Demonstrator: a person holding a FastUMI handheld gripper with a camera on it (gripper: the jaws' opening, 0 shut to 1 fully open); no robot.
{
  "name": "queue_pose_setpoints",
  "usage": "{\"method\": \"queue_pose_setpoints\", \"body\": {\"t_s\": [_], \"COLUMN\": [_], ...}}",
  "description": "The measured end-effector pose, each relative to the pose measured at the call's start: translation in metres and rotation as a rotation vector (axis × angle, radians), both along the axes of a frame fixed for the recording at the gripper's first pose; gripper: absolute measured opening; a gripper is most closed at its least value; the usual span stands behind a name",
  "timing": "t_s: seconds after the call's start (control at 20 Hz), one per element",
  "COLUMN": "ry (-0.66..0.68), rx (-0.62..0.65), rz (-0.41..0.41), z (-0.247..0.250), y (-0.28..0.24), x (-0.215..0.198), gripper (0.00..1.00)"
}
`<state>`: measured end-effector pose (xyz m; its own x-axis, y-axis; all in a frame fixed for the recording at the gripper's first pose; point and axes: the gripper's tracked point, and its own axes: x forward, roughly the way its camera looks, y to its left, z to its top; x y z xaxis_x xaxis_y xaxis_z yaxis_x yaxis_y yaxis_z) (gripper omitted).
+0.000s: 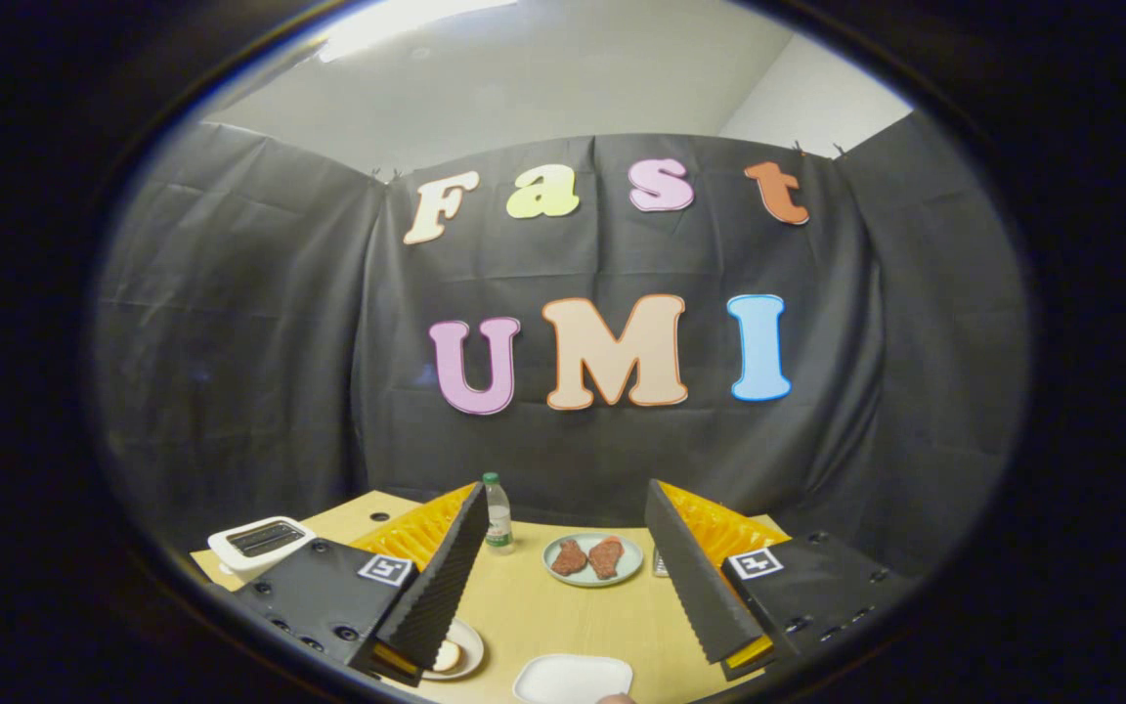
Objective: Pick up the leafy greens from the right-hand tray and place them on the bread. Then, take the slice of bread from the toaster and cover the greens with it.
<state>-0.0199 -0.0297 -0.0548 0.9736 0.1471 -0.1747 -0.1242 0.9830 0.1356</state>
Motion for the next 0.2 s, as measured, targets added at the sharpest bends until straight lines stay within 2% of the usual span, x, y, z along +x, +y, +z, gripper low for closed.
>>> {"method": "queue_pose_setpoints", "body": {"t_s": [0.2], "ry": [-0.005], "rx": [0.005], "rz": [0.001], "z": [0.0006], "y": [-0.0006], "x": [0.0010], "gripper": [1.00]}}
